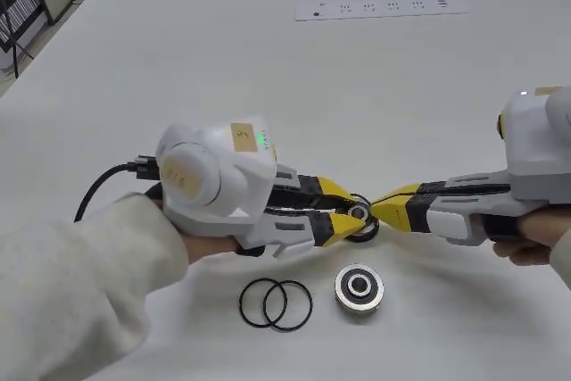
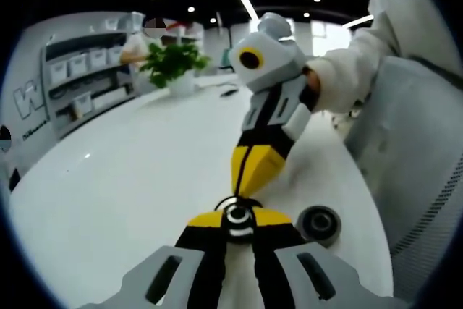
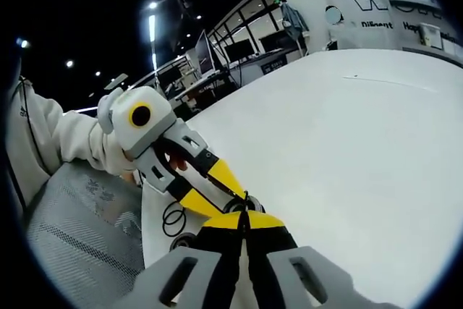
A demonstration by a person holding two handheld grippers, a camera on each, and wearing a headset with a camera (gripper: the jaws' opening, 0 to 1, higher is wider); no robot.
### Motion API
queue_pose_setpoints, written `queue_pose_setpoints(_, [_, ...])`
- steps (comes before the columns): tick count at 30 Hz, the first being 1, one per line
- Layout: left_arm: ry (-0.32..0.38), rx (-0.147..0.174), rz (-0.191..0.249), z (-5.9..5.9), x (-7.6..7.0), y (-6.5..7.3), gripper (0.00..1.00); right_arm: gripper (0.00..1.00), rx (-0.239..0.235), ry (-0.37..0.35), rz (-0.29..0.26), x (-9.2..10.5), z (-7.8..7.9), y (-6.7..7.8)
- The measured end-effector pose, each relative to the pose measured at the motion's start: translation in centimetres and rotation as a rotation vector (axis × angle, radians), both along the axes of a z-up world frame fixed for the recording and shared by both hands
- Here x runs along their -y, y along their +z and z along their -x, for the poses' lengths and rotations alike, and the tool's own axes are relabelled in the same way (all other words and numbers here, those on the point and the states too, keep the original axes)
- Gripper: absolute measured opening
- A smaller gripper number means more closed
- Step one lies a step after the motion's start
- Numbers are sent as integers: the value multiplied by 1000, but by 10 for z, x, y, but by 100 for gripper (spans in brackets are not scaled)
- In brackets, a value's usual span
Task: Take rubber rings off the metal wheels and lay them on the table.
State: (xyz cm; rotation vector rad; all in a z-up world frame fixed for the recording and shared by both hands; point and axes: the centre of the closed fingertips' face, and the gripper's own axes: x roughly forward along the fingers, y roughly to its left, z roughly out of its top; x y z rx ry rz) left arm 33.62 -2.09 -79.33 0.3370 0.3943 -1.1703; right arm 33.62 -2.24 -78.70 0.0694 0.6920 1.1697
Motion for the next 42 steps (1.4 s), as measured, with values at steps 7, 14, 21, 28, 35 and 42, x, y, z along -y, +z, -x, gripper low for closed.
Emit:
queue_pose_setpoints(7, [18,-64,-52,-2,1,1,14,0,1,2,7,0,0,0])
queue_pose_setpoints(14, [-25,-44,-94,6,0,9,19,0,9,7,8,0,0,6])
queue_pose_setpoints(21, [-28,-11,-79,8,-2,29,25,0,25,6,0,0,1,14])
queue_pose_setpoints(28, [-31,27,-67,10,-5,49,33,0,38,5,-6,2,1,22])
queue_pose_setpoints(35, [-23,52,-83,16,-18,63,44,0,51,4,-21,2,2,32])
queue_pose_setpoints(42, [10,51,-66,22,-34,79,57,0,66,11,-26,1,5,40])
